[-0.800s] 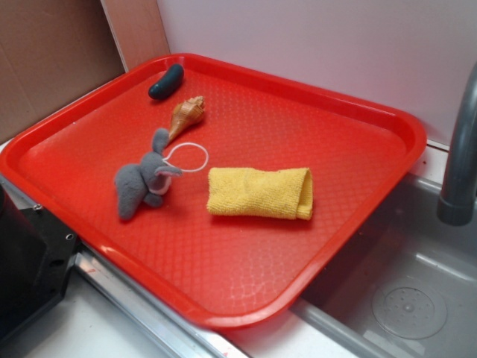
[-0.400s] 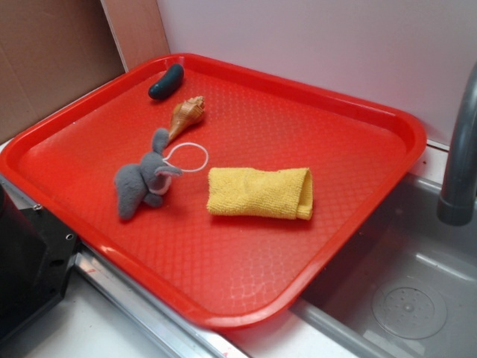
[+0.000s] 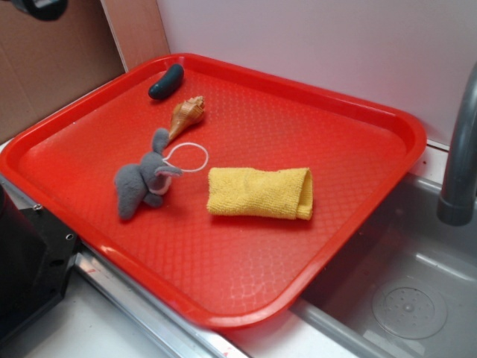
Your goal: Grab the yellow cloth.
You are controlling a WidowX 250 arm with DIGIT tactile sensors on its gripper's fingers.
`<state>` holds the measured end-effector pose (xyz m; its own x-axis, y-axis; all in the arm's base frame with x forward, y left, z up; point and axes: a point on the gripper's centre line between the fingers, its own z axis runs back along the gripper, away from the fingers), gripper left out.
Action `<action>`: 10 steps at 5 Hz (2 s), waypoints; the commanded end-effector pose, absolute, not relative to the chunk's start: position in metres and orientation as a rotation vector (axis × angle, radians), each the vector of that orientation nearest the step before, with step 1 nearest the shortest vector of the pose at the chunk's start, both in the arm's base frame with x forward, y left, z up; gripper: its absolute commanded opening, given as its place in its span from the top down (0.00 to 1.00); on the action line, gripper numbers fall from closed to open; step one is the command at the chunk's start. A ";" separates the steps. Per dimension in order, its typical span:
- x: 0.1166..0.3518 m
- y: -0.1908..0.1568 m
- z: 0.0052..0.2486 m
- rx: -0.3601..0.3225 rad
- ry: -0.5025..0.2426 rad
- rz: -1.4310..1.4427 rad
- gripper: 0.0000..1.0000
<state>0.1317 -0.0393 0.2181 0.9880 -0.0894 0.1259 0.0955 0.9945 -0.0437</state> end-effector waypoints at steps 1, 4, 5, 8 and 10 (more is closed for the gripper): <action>0.166 -0.058 0.188 0.037 -0.217 -0.365 0.00; 0.226 -0.080 0.104 0.068 -0.215 -0.602 0.00; 0.237 -0.086 0.075 0.071 -0.164 -0.634 0.00; 0.243 -0.092 0.023 0.063 -0.076 -0.719 0.52; 0.245 -0.090 0.021 0.082 -0.063 -0.696 1.00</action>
